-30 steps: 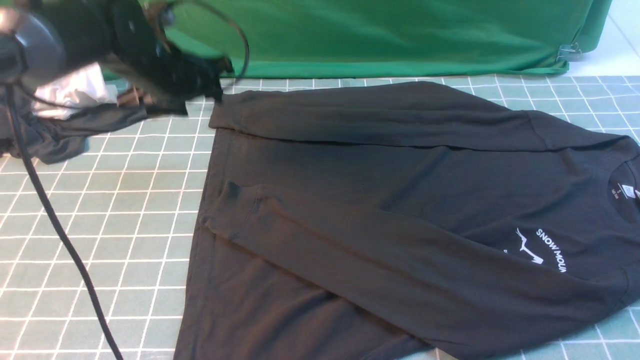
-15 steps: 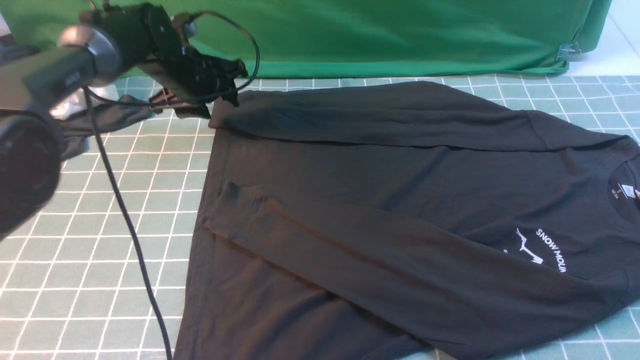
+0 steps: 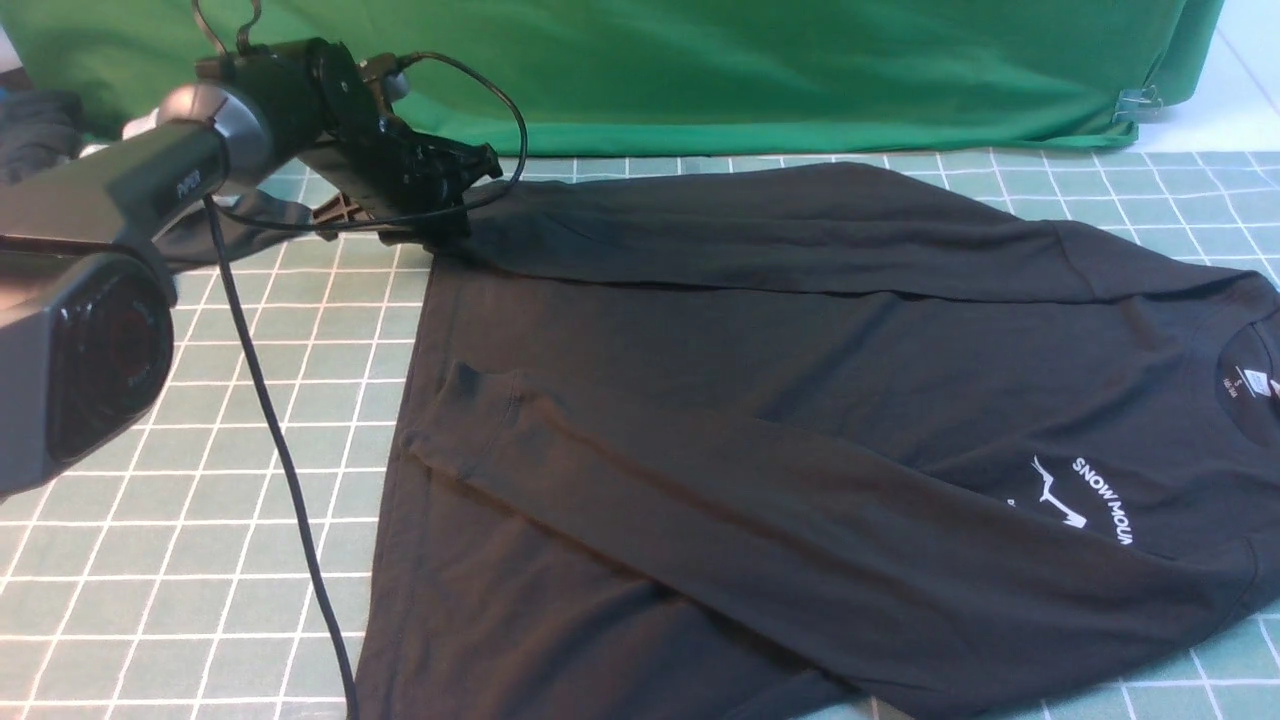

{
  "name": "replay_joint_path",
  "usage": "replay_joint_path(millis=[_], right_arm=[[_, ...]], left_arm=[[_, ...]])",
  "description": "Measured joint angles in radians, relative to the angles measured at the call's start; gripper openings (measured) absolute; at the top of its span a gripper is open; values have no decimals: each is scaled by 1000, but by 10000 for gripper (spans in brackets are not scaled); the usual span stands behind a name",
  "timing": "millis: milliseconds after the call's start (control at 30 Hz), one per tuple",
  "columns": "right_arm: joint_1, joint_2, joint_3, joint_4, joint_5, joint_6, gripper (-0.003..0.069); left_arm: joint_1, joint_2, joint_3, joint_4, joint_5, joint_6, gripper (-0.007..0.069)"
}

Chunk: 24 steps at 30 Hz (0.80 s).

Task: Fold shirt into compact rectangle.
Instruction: 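Grab the top left corner of the dark shirt with the left gripper, then fold the left side of the dark shirt inward over its body with the left gripper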

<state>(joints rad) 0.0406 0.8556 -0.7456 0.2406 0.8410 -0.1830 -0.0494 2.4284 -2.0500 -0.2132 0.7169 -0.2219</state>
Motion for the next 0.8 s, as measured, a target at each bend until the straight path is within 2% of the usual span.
replay_joint_path(millis=[33,133,367,567,700,800], right_arm=[[0,0,0,0,1,0,153],[0,0,0,0,1,1,156],[0,0,0,0,0,2,164],[0,0,0,0,-34,2,169],[0,0,0,0,-48,2,174],[0,0,0,2,-79,2,181]], left_arm=[[0,0,0,-6,6,16,56],[0,-3,0,-17,14,32,15],[0,-77,-61,-23,93,42,11],[0,-165,-159,-41,293,19,11],[-5,-215,-156,-71,457,4,11],[-29,-299,-78,-76,485,-26,11]])
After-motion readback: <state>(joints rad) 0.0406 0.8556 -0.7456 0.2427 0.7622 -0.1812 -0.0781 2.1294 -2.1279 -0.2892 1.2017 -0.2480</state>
